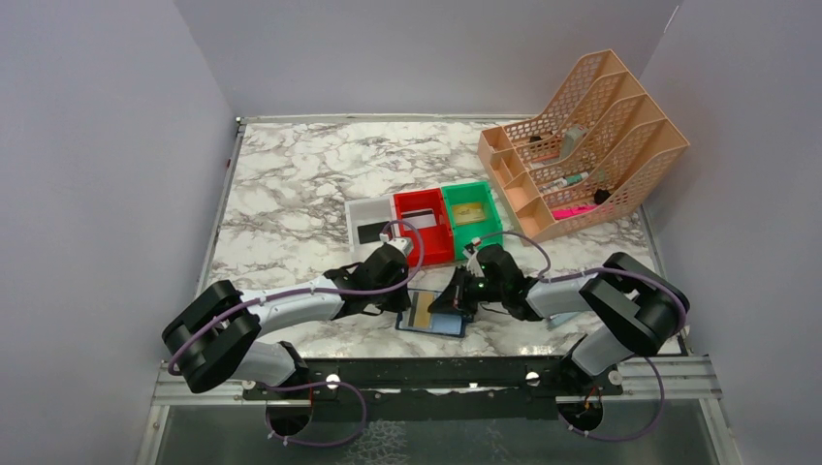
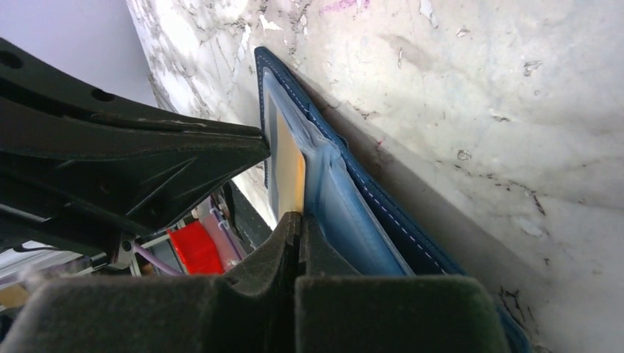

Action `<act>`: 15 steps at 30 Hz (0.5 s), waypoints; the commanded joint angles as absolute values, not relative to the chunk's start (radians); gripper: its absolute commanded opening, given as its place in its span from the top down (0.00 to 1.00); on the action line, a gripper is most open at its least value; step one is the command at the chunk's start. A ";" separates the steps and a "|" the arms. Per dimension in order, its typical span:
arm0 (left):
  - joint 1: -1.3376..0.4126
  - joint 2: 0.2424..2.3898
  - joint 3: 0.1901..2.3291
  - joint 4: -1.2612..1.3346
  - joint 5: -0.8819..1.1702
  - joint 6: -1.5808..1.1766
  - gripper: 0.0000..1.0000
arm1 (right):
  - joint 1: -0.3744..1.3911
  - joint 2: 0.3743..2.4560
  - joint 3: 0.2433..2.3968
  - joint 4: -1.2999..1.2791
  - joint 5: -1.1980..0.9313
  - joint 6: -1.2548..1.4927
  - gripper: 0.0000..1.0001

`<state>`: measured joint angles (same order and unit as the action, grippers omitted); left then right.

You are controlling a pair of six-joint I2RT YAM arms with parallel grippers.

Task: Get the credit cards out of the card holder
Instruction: Remove the credit card from the card holder.

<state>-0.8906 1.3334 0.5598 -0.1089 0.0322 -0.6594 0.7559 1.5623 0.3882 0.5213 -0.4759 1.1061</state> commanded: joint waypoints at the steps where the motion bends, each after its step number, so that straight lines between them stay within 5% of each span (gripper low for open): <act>1: -0.903 1.355 0.539 -0.137 0.025 -0.682 1.00 | 0.731 1.512 0.367 0.512 -0.472 1.091 0.99; 15: -0.902 1.359 0.540 -0.145 0.004 -0.681 1.00 | 0.669 1.493 0.365 0.359 -0.545 0.963 0.99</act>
<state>-0.8970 1.3430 0.5594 -0.1047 0.0319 -0.6842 0.6785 1.5238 0.3565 0.4728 -0.5327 1.0439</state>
